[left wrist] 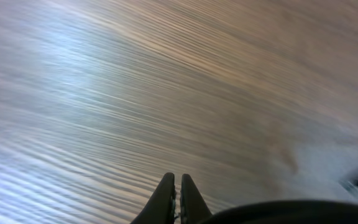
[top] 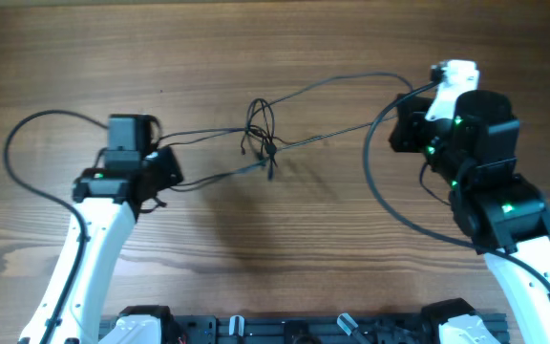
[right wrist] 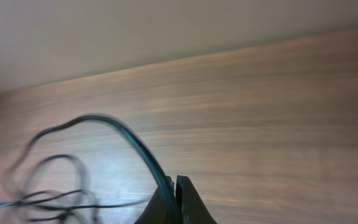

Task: Untangle cables
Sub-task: 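Pull both grippers far apart to stretch the cable across the table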

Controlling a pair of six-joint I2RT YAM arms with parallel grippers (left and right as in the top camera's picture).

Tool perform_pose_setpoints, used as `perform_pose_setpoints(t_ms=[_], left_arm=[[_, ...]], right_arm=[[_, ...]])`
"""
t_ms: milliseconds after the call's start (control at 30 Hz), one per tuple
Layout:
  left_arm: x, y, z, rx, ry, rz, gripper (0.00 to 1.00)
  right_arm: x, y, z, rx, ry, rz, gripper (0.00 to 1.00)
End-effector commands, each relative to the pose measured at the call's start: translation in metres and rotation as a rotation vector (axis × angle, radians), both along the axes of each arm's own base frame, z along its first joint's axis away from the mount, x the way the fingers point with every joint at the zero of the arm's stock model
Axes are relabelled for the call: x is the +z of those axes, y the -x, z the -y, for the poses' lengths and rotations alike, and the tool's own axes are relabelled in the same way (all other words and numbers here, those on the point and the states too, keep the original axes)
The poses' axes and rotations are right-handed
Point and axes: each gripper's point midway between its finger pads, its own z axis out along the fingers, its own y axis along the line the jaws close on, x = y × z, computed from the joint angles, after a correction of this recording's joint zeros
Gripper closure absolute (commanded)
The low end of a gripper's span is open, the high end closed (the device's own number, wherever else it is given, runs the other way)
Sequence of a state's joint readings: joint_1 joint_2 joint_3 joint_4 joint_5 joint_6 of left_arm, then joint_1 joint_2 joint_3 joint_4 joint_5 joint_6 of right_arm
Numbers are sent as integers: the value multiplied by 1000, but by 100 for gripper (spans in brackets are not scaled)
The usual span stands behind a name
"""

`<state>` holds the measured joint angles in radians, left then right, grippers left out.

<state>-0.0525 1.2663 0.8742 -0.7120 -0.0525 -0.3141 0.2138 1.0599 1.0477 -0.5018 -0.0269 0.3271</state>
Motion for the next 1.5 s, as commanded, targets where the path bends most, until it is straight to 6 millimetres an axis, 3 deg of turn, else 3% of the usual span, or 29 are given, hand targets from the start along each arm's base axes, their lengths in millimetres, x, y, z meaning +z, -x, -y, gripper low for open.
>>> perform_pose_setpoints(t_ms=[0,100,167,300,633,800,867,967,1100,1267,1333,1467], left_arm=[[-6,18,-82,278,-52,-45,96],[-8,37,-122,481,-23,-59,96],[-8,50,-150,617,20,-50,96],[-9,65,-173,729,118,-27,96],[-8,69,-178,756,142,-18,96],[-9,72,-182,769,130,-21,96],[-8,73,-185,781,129,-16,96],[-8,80,-194,833,136,-10,96],[-8,91,-206,925,161,2,96],[-8,93,-209,942,204,20,96],[-8,93,-209,943,205,18,96],[-10,93,-209,944,207,13,96]], right_arm=[[12,-4,71,-262,82,38,96],[9,-1,103,-354,86,19,96],[6,5,137,-455,90,-2,96],[3,19,186,-613,74,-19,96],[0,46,244,-805,65,-42,96],[-7,89,293,-1079,65,-81,96],[-11,104,307,-1186,-12,-80,96],[-23,110,319,-1248,-69,-105,96],[-53,99,328,-1218,-202,-171,96],[-88,63,323,-984,-440,-227,96],[-113,51,317,-854,-587,-274,96],[-151,39,306,-683,-801,-339,96]])
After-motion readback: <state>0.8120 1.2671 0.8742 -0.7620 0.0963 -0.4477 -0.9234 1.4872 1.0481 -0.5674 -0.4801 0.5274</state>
